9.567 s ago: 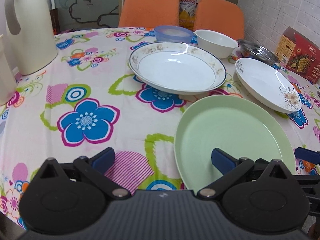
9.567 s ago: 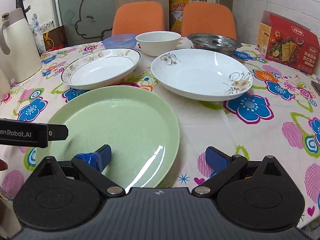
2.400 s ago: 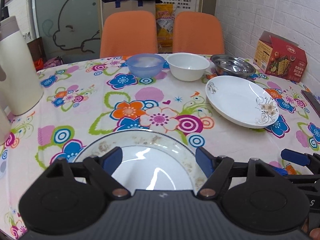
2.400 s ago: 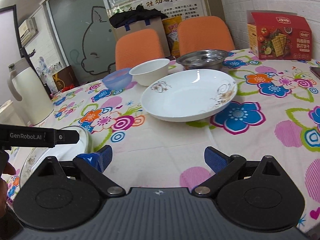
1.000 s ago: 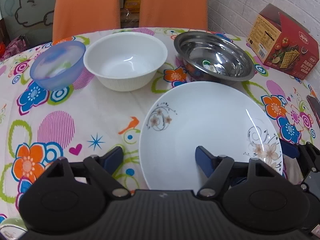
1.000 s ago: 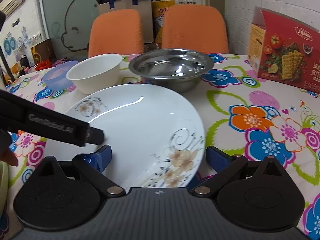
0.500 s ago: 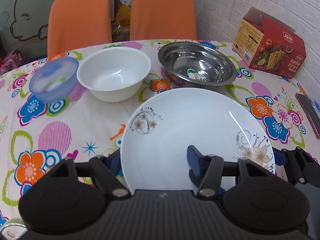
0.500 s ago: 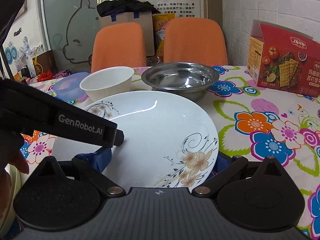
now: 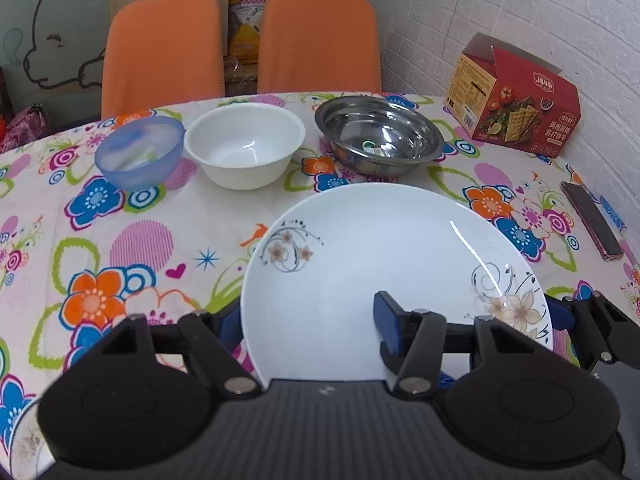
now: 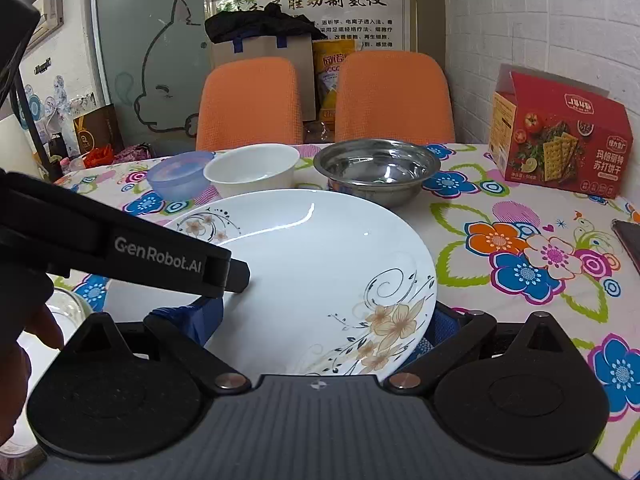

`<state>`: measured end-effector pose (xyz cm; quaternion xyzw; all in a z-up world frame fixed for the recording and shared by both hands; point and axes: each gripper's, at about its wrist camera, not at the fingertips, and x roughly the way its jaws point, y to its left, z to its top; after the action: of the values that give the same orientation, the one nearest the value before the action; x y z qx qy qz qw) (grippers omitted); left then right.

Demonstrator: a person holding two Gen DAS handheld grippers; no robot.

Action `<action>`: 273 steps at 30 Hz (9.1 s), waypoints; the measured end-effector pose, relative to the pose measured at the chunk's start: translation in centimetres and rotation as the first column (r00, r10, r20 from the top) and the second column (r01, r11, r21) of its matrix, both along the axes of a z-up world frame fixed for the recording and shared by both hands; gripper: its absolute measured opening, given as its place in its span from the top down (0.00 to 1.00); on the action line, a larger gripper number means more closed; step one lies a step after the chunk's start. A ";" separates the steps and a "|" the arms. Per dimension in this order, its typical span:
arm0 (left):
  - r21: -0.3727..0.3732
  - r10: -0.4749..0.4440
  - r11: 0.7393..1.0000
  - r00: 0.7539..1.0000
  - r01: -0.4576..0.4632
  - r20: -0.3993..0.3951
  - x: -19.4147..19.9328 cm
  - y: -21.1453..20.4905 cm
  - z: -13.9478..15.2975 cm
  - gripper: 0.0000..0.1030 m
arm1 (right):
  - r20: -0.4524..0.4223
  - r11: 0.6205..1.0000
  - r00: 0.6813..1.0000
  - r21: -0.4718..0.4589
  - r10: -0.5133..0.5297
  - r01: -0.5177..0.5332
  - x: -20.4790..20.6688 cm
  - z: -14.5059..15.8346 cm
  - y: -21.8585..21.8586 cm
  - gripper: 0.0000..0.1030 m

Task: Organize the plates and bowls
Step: 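Lift the flower-print plate with the left gripper and stack it on the plates, then move the left gripper to the steel bowl rim, then lift the steel bowl with the left gripper and set it on the plate stack, then move the left gripper to the white ceramic bowl rim and grasp it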

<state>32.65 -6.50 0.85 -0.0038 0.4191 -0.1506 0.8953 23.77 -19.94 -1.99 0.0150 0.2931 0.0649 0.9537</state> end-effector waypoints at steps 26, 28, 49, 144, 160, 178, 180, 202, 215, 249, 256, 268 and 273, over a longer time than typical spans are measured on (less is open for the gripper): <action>-0.042 0.347 0.937 0.936 -0.346 0.051 -15.9 21.1 -1.0 0.46 | 0.005 0.943 0.943 -0.034 0.332 -0.332 -10.2 -0.2 18.4 0.13; -0.049 0.337 0.941 0.941 -0.335 0.040 -15.5 21.0 -1.4 0.46 | 0.002 0.947 0.948 -0.035 0.318 -0.318 -10.0 -0.4 18.2 0.13; -0.064 0.308 0.951 0.949 -0.304 0.069 -12.5 19.9 -1.0 0.35 | -0.043 0.963 0.963 -0.029 0.267 -0.268 -7.3 -1.6 16.3 0.14; -0.237 0.157 0.946 0.953 -0.220 -0.258 13.4 -1.3 -1.5 0.29 | -0.224 0.988 0.969 -0.082 0.109 -0.130 18.0 -1.5 -7.2 0.15; -0.175 0.165 0.961 0.950 -0.216 -0.264 15.9 -4.2 -3.5 0.65 | -0.230 0.974 0.954 -0.067 0.194 -0.215 18.8 -3.1 -6.1 0.17; -0.204 0.041 0.974 0.969 -0.093 -0.245 15.4 -4.3 -2.7 0.69 | -0.262 0.970 0.934 0.063 0.242 -0.234 17.3 -0.9 -4.9 0.15; -0.205 0.035 0.975 0.973 -0.083 -0.229 15.2 -4.1 -2.3 0.69 | -0.247 0.970 0.938 0.059 0.244 -0.237 17.3 -0.7 -4.8 0.15; -0.145 -0.046 0.989 0.988 0.024 -0.148 -3.6 -0.9 -1.9 0.68 | -0.161 0.980 0.967 0.054 0.198 -0.191 -1.0 -1.4 0.1 0.14; -0.120 -0.091 0.989 0.993 0.082 -0.073 -6.5 -0.7 -2.4 0.65 | -0.184 0.984 0.972 0.128 0.146 -0.124 -3.8 -2.4 0.4 0.16; -0.123 -0.014 0.992 0.999 0.019 0.037 -6.0 -0.1 0.8 0.27 | -0.077 0.963 0.994 0.253 -0.073 0.091 -4.8 -0.8 -7.6 0.16; -0.116 -0.010 0.993 0.995 0.021 0.098 -7.1 0.6 3.1 0.27 | -0.097 0.958 0.991 0.265 -0.087 0.110 -5.4 -0.2 -8.3 0.16; -0.115 0.021 0.993 0.998 -0.014 0.057 -4.3 3.3 2.9 0.26 | -0.067 0.989 0.996 0.140 0.054 -0.044 -0.2 4.0 -5.1 0.16; -0.143 0.074 0.987 0.997 -0.075 -0.016 0.2 4.9 2.3 0.26 | -0.091 0.994 0.990 0.037 0.109 -0.106 5.8 5.3 -3.3 0.16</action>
<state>32.81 -1.55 3.11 -0.0845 0.4115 -0.1467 0.8955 29.61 -23.22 3.33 0.0177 0.3366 0.1200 0.9338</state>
